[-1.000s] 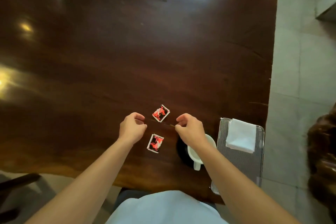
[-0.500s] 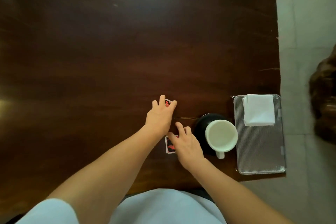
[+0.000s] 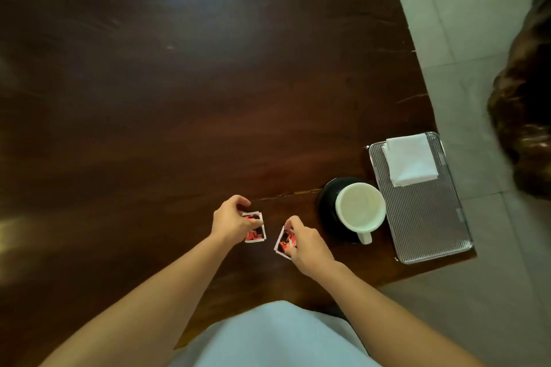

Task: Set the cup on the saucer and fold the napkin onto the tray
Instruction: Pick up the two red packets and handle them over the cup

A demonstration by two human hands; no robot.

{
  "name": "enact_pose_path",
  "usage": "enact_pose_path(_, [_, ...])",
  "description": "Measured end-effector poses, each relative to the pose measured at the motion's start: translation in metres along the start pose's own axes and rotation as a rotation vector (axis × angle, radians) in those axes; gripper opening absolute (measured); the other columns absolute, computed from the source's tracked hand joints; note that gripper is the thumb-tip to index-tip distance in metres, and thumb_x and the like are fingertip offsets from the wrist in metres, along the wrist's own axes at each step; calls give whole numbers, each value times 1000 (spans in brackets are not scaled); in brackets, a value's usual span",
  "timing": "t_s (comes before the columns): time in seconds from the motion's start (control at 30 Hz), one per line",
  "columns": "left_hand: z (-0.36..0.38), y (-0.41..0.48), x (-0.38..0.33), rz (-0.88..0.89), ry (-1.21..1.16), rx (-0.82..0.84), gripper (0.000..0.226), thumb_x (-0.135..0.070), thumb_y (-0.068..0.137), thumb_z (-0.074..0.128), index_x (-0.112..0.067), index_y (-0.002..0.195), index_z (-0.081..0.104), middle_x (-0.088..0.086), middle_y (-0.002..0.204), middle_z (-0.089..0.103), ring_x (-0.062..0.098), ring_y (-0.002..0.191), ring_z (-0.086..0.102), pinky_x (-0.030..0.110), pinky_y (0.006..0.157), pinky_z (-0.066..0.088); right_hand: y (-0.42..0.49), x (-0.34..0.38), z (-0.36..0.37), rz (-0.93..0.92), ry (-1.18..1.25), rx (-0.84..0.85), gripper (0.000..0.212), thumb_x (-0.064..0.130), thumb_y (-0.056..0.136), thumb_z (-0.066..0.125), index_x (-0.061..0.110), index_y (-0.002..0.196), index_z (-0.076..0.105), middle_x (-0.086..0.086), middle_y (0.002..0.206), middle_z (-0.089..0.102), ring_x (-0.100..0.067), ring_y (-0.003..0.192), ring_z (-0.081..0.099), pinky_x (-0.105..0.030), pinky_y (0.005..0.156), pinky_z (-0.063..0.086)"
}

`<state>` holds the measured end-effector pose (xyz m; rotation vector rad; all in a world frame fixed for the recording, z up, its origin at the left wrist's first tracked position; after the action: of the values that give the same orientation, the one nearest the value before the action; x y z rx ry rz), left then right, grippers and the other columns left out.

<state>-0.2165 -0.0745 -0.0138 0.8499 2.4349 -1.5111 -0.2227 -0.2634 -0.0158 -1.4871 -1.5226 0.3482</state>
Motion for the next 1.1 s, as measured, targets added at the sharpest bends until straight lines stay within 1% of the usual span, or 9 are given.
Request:
enact_pose_path(0.1, [-4,-16,17,-41,-93,5,38,-5,79,83,-25,107,65,4,108,68,19,90,70,24,55,53,-10,0,-7,-3,202,18,43,17,94,67,36,123,42,-1,121,64,-18,105,68,-30,89,59])
enact_pose_path(0.2, [0,-34,22,-45,-205,107,42,11,81,71,-26,101,67,12,110,71,24,91,74,41,76,64,-22,8,-19,-71,260,77,36,23,94,67,34,122,46,4,113,64,-13,98,68,-26,86,60])
enact_pose_path(0.37, [21,-84,0,-90,-517,416,25,0,97,59,-10,119,62,20,113,72,28,97,76,44,87,62,-42,9,-42,-160,232,95,31,33,88,74,31,110,53,8,106,68,-8,89,69,-17,69,57])
enact_pose_path(0.47, [33,-107,-16,-76,-595,419,23,-13,99,60,-9,122,61,20,113,73,31,100,75,45,90,60,-55,-2,-58,-188,236,70,28,34,87,76,29,106,56,7,103,68,-6,84,67,-15,63,54])
enact_pose_path(0.57, [56,-127,-34,-19,-532,404,42,-10,84,80,-14,121,62,18,113,73,31,101,75,47,92,60,-71,-18,-74,-219,244,48,29,36,84,78,29,103,56,11,89,63,-8,78,63,-13,59,48])
enact_pose_path(0.63, [71,-139,-48,6,-493,354,46,-5,77,85,-15,118,65,15,110,73,28,97,76,47,89,61,-80,-30,-85,-234,269,47,28,37,83,79,28,102,59,10,85,64,-11,78,65,-14,63,53])
enact_pose_path(0.8, [100,-158,-71,35,-646,213,28,5,88,70,-10,113,67,16,108,73,25,91,77,44,81,64,-93,-67,-114,-215,348,62,36,38,77,84,26,104,65,4,84,67,-12,77,67,-20,66,55])
enact_pose_path(0.97, [133,-177,-88,56,-837,300,35,11,93,59,-10,121,65,21,118,68,39,106,71,49,85,61,-105,-103,-139,-153,457,91,28,27,89,75,23,114,63,1,100,70,-14,80,70,-21,64,60])
enact_pose_path(1.1, [154,-184,-102,96,-895,333,32,6,95,59,-8,123,63,23,120,69,39,106,71,47,82,61,-117,-129,-158,-138,632,103,14,13,94,67,16,107,68,-4,91,73,-14,70,65,-27,63,58])
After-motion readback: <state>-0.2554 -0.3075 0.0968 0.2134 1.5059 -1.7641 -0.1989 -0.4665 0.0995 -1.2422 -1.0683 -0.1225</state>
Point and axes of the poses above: each hand's wrist, its own y-axis towards the middle knuckle, its own z-axis out of the palm, x = y × z, the point moved 6 cm from there along y, towards the middle knuckle
